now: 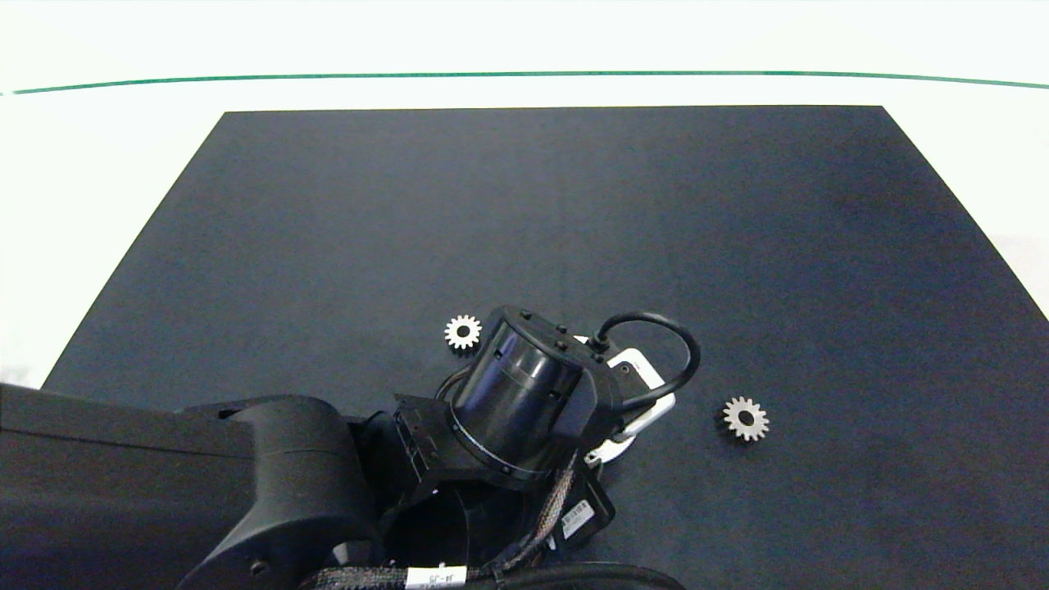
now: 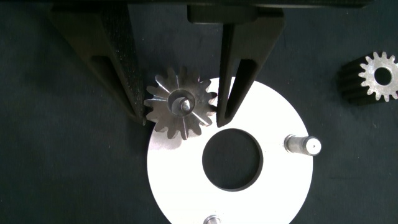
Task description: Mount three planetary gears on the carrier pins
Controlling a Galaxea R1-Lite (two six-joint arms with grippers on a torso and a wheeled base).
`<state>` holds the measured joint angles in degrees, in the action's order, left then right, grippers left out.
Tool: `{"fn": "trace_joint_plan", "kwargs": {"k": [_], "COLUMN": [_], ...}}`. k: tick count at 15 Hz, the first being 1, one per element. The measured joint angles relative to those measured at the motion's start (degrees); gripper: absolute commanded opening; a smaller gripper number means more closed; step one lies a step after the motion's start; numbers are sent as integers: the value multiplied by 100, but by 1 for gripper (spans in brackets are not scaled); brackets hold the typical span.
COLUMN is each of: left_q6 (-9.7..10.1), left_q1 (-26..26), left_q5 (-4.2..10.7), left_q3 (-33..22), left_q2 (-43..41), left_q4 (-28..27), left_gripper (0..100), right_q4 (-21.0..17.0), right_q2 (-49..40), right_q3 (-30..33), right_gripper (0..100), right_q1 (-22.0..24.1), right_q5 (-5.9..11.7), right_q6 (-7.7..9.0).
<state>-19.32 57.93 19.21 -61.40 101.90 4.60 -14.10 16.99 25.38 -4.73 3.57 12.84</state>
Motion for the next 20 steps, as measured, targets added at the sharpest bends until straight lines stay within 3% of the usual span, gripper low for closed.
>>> {"fn": "trace_joint_plan", "kwargs": {"k": [14,15,20], "left_q6": [-7,-13,6], "left_q1": [-112,-115,-99], "left_q5": [-1,0,0], "left_q3": [11,18,18], "left_q2": [-2,-2,0], "left_q4": [-11,-11,0], "left_gripper": [0,100,100], "right_q4": [-6,-4,-4], "right_q2": [-51,-51,-62], "right_q3": [-6,-6,-6], "right_gripper": [100,100,100], "right_q1": [-4,-6,-9], "right_q5": [1,1,1], "right_q6": [-2,0,-2]}}
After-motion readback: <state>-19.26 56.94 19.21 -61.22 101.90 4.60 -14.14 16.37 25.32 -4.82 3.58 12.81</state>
